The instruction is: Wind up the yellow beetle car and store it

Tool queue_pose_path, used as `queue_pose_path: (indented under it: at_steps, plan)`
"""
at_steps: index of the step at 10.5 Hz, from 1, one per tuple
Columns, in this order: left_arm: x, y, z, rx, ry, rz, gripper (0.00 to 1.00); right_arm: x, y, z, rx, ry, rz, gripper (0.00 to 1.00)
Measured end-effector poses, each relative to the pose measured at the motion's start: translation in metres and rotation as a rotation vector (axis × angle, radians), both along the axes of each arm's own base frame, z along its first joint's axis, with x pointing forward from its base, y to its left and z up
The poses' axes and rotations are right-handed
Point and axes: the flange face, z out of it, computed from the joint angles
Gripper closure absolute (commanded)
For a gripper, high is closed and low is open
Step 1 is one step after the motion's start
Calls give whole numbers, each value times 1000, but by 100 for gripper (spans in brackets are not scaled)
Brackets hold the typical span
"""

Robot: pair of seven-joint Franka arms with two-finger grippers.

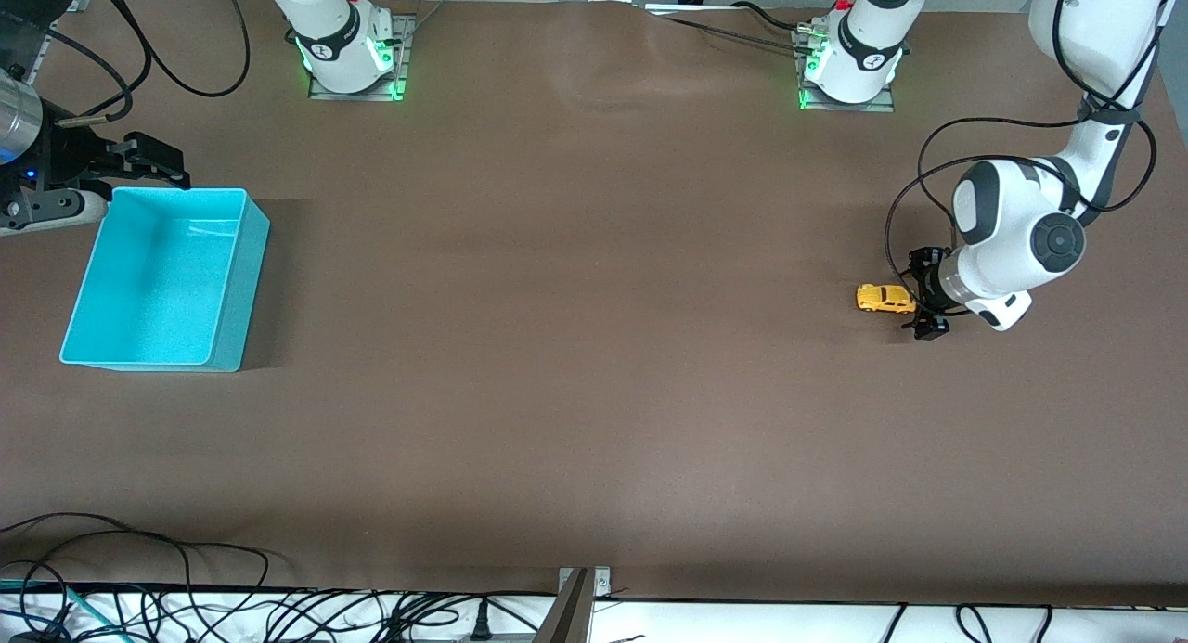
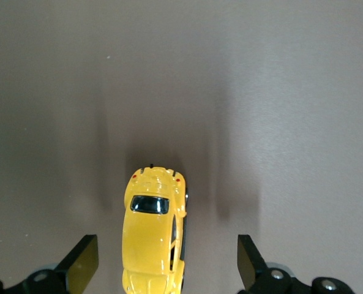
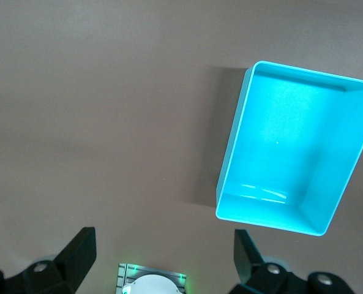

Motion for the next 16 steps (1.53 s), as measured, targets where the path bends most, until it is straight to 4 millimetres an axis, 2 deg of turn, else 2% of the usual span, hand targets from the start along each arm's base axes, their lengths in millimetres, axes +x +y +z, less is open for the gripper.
queue_pose_path:
  at_steps: [5,6,7,9,10,14,16]
  plan:
    - [-15,-21,-12,28,29,17,1,1,-1,-1,0,2,-1,0]
    - [-19,-23,-15,40,35,11,6,1,-1,-1,0,2,-1,0]
    - [-20,-23,-16,43,35,10,26,1,-1,-1,0,2,-1,0]
    - [-20,-22,-17,45,31,18,82,1,-1,-1,0,2,-1,0]
    - [-20,-21,-17,46,31,31,100,1,-1,-1,0,2,-1,0]
    - [-19,-24,-13,51,20,38,100,1,-1,-1,0,2,-1,0]
    - [-15,-45,-2,42,-4,-4,100,1,-1,-1,0,2,-1,0]
